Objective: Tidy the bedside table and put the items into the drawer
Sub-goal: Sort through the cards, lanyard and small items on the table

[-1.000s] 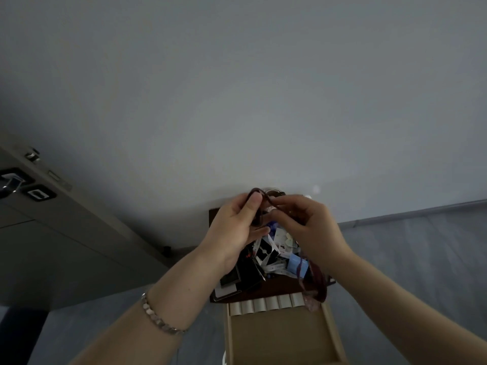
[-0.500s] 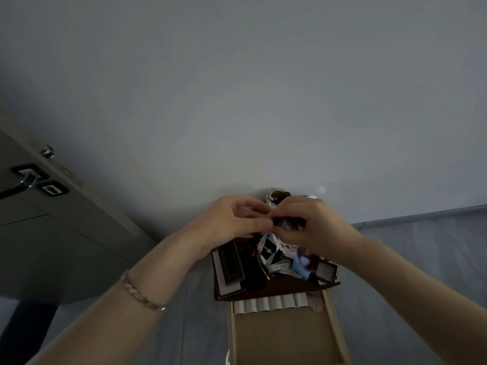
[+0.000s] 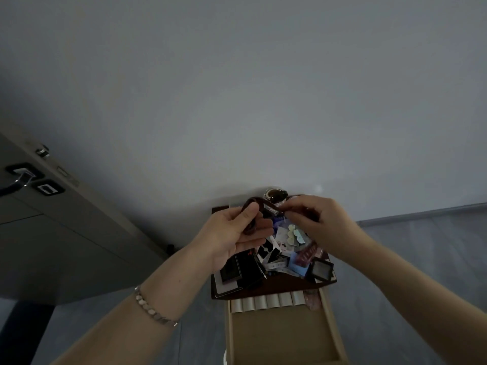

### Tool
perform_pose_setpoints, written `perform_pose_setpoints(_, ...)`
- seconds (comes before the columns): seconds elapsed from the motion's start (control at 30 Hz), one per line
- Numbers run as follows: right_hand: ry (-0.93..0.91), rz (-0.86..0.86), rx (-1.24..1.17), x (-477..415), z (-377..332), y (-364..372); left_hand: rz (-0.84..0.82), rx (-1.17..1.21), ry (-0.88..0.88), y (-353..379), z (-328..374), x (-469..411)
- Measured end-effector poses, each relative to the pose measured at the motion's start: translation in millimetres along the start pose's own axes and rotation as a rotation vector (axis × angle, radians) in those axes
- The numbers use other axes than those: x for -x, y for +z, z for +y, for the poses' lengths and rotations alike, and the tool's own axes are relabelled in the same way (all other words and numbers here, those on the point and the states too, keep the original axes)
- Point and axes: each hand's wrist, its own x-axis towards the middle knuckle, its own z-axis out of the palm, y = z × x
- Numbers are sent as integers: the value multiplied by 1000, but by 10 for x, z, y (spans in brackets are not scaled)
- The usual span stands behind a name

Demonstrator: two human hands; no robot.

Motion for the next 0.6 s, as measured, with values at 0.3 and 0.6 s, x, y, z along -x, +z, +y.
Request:
perform_pose_setpoints(0.3, -184, 124, 26, 58, 11, 459, 98, 105, 56, 145, -128, -29)
perform_pose_setpoints(0.6, -316, 16, 143, 11, 83, 303, -48, 9, -9, 18, -22, 65)
